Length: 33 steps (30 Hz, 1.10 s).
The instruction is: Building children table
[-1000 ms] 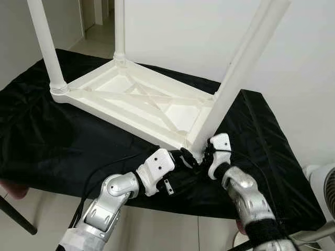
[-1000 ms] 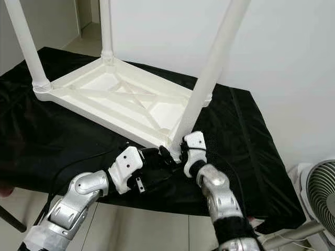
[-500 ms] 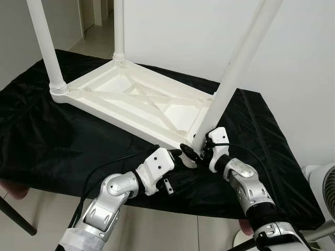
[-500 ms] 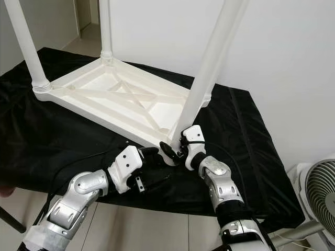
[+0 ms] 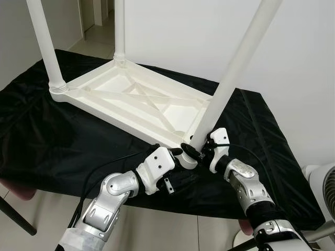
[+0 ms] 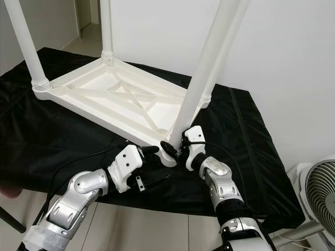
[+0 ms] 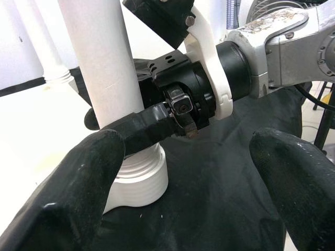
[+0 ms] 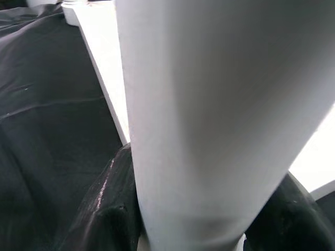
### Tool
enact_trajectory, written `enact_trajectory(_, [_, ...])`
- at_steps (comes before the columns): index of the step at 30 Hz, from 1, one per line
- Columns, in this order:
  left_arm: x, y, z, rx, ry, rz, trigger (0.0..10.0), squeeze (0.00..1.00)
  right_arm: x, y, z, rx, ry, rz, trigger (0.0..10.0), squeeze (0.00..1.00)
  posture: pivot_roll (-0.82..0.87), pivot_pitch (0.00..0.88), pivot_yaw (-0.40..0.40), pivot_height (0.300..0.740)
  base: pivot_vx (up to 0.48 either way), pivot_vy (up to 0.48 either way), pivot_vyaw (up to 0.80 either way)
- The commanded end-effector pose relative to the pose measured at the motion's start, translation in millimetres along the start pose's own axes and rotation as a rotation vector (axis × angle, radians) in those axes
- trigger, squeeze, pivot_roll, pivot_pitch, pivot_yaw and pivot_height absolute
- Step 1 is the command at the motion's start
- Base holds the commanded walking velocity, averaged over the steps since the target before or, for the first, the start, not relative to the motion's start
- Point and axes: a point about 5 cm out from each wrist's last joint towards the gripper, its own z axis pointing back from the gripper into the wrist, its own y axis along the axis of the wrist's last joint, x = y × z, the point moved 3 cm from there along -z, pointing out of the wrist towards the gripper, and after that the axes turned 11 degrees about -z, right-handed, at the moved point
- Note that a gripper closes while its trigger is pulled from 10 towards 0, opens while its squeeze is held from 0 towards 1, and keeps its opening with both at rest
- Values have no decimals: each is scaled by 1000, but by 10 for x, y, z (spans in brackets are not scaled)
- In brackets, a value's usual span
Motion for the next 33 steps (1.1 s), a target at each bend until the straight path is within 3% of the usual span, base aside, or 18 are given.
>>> enact_trajectory(1, [9, -8, -24, -7, 21, 11, 10000, 0, 41, -29, 34, -8, -38, -11, 10000, 0, 8, 0, -147, 740, 0, 0, 0])
enact_trajectory(8, [16, -8, -16, -8, 19, 14, 10000, 0, 96, -13, 27, 15, -242, -6, 10000, 0, 7, 0, -147, 740, 0, 0, 0])
enact_trajectory(10, [16, -9, -14, -8, 18, 14, 10000, 0, 96, 0, 39, 44, -390, -35, 10000, 0, 6, 0, -147, 740, 0, 0, 0])
enact_trajectory(12, [15, -9, -13, -8, 18, 14, 10000, 0, 99, -2, 49, 49, -438, -44, 10000, 0, 6, 0, -147, 740, 0, 0, 0])
enact_trajectory(13, [14, -9, -16, -8, 18, 14, 10000, 0, 75, -15, 66, 61, -522, -70, 10000, 0, 5, 0, -147, 740, 0, 0, 0])
enact_trajectory(19, [20, -5, -28, -5, 13, 9, 10000, 0, -60, -19, 101, 123, -673, -120, 10000, 0, 8, 0, -157, 740, 0, 0, 0])
enact_trajectory(22, [19, -5, -27, -5, 15, 10, 10000, 0, -145, -15, 104, 141, -711, -136, 10000, 0, 8, 0, -157, 740, 0, 0, 0])
enact_trajectory(26, [31, -4, -30, -4, 12, 11, 10000, 0, -268, 8, 40, 162, -649, -146, 10000, 0, 5, 0, -157, 740, 0, 0, 0])
enact_trajectory(30, [54, -1, -37, -1, 6, 15, 10000, 0, -243, 64, 62, 179, -641, -126, 10000, 0, 1, 0, -159, 740, 0, 0, 0])
enact_trajectory(31, [57, -1, -39, -1, 5, 15, 10000, 0, -235, 87, 76, 186, -636, -118, 10000, 1000, 2, 0, -161, 740, 0, 0, 0])
enact_trajectory(33, [55, 1, -41, 0, 6, 16, 10000, 0, -250, 124, 87, 208, -612, -124, 10000, 1000, 5, 0, -164, 740, 0, 0, 0])
